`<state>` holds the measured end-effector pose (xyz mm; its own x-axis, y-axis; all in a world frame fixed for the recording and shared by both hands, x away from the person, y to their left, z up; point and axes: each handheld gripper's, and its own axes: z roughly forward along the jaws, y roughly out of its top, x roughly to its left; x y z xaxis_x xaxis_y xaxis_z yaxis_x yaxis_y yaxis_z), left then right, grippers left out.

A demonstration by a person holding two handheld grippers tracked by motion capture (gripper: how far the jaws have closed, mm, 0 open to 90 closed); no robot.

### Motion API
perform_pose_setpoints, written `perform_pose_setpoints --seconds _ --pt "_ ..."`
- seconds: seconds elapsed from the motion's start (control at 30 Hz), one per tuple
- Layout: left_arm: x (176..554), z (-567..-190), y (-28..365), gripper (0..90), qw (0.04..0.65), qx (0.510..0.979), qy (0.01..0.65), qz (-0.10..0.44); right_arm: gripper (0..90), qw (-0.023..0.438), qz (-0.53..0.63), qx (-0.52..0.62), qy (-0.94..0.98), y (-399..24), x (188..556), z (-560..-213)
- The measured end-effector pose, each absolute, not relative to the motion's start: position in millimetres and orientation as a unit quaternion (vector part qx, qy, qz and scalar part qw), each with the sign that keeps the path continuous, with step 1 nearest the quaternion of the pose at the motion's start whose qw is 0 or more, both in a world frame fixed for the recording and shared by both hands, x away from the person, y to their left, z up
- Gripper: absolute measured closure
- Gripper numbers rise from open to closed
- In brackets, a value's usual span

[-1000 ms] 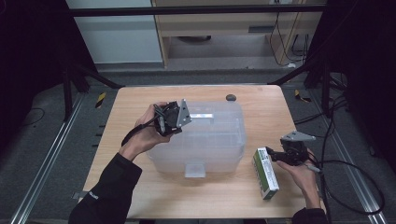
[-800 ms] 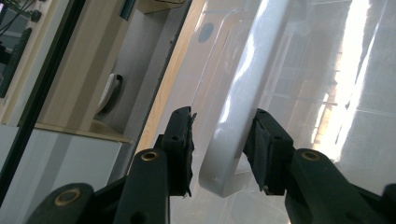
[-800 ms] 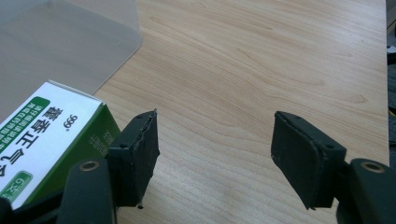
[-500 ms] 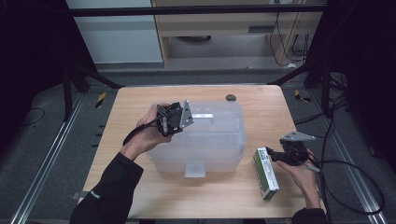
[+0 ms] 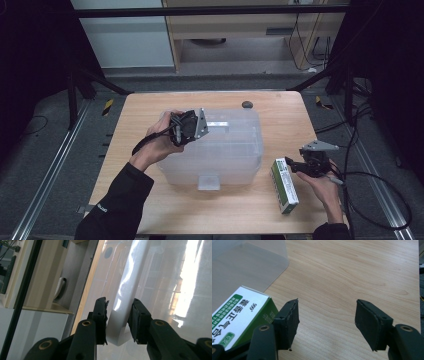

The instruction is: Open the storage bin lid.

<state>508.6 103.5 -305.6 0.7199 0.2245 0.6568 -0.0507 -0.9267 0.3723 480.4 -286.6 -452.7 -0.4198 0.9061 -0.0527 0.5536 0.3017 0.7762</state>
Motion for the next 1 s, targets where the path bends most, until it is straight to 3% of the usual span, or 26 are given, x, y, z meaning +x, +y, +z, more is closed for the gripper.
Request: perform_pose_setpoints --seconds 1.0 --pt "512.0 -300.4 102.0 70.2 0.172 0.913 0.034 0.369 50.8 0.247 0.371 0.467 0.764 -283.1 475.3 -440.4"
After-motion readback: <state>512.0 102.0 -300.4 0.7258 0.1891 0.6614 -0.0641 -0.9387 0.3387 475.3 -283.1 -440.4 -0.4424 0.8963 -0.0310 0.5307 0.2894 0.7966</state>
